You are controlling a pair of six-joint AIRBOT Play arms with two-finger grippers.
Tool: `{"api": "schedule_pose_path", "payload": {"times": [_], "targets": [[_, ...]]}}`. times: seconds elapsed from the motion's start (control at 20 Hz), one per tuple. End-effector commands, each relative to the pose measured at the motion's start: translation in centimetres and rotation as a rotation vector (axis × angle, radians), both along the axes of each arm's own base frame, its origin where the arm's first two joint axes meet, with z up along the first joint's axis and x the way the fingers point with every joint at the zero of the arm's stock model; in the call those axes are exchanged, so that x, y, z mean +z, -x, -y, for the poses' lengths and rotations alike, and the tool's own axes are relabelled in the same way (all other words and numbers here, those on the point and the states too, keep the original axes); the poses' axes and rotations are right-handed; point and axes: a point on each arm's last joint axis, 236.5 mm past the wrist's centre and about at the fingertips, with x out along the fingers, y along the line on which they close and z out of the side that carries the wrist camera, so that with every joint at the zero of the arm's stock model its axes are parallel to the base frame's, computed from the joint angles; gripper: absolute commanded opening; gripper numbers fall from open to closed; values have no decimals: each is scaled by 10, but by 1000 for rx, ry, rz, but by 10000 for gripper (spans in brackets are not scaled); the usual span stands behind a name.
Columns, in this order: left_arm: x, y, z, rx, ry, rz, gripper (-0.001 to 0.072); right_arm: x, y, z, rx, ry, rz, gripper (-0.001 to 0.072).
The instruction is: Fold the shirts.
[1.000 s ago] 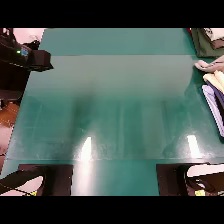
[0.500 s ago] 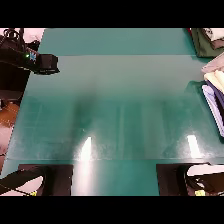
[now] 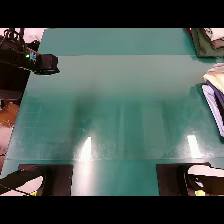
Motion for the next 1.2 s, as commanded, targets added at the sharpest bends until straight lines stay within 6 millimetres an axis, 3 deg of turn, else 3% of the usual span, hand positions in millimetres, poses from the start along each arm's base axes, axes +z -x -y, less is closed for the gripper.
{"api": "schedule_pose_path", "payload": {"times": [0.0, 0.2, 0.3, 0.35, 0.55, 0.65, 0.75, 0.95, 1.05, 1.1, 1.15], "targets": [[0, 0, 0, -2, -1, 1, 24, -40, 57, 11, -113, -86, -196, 11], [0, 1, 0, -9, -5, 2, 25, -85, 121, 19, -286, -244, -378, 32], [-1, 1, 0, -10, -7, -2, 25, -100, 149, 21, -360, -309, -439, 338], [-1, 1, 0, -9, -6, -2, 24, -106, 162, 19, -381, -340, -464, 401], [0, 0, 0, -8, -4, 5, 25, -118, 197, 5, -439, -499, -529, 399], [0, 0, 0, -7, -5, 4, 25, -106, 180, -9, -397, -549, -456, 396], [1, 1, 1, -4, 5, 0, 25, -81, 142, -36, -273, -573, -339, 386], [3, -4, 2, 1, 12, 21, 25, -30, 77, -116, -18, -533, -204, 387], [5, -7, 3, 4, 16, 34, 25, -18, 58, -164, 104, -486, -208, 381], [6, -8, 3, 5, 18, 41, 25, -12, 52, -190, 170, -465, -211, 310], [7, -9, 3, 6, 19, 45, 25, -7, 48, -214, 232, -446, -215, 41]]}}
